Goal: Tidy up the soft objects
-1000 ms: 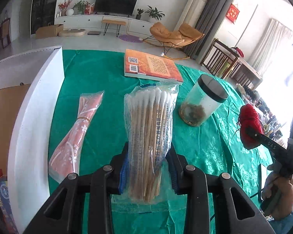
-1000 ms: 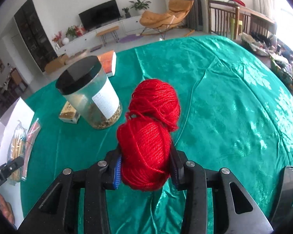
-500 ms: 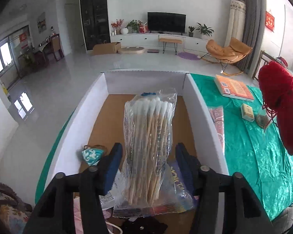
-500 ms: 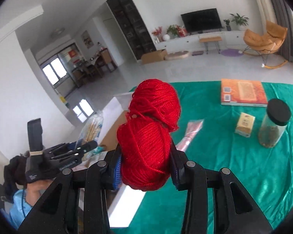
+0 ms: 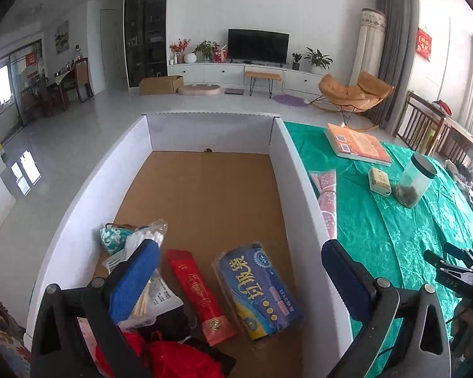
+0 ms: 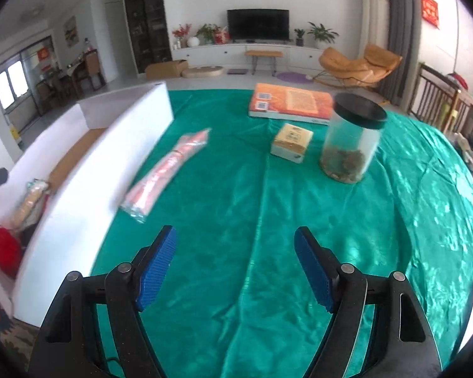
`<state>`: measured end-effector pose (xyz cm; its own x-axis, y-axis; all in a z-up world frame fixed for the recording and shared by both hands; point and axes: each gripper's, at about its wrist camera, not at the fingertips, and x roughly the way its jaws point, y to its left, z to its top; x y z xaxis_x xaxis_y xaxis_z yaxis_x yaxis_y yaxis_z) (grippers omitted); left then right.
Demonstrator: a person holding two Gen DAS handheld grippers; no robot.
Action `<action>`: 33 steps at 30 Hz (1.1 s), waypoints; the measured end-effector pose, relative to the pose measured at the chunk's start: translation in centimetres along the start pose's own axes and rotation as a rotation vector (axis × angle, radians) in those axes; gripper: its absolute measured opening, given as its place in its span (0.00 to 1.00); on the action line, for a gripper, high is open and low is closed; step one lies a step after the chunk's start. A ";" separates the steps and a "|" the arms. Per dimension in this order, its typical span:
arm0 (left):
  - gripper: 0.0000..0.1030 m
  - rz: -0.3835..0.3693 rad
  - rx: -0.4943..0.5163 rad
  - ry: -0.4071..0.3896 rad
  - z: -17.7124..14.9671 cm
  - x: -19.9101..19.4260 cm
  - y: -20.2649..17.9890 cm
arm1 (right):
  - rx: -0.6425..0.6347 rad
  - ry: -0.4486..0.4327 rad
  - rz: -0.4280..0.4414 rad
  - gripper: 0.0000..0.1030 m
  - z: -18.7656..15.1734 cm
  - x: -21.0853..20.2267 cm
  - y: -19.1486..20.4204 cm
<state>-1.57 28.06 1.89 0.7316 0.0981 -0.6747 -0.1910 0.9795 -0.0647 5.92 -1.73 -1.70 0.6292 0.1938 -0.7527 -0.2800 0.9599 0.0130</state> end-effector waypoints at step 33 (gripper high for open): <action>0.99 -0.189 0.420 0.096 -4.5 3.7 -19.8 | 0.204 0.086 -0.170 0.84 -5.8 3.3 -8.3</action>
<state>1.96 8.26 -2.63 0.6604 -0.0864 -0.7459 0.2360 0.9669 0.0970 6.07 -10.21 -8.13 0.5887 0.0165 -0.8082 -0.0180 0.9998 0.0073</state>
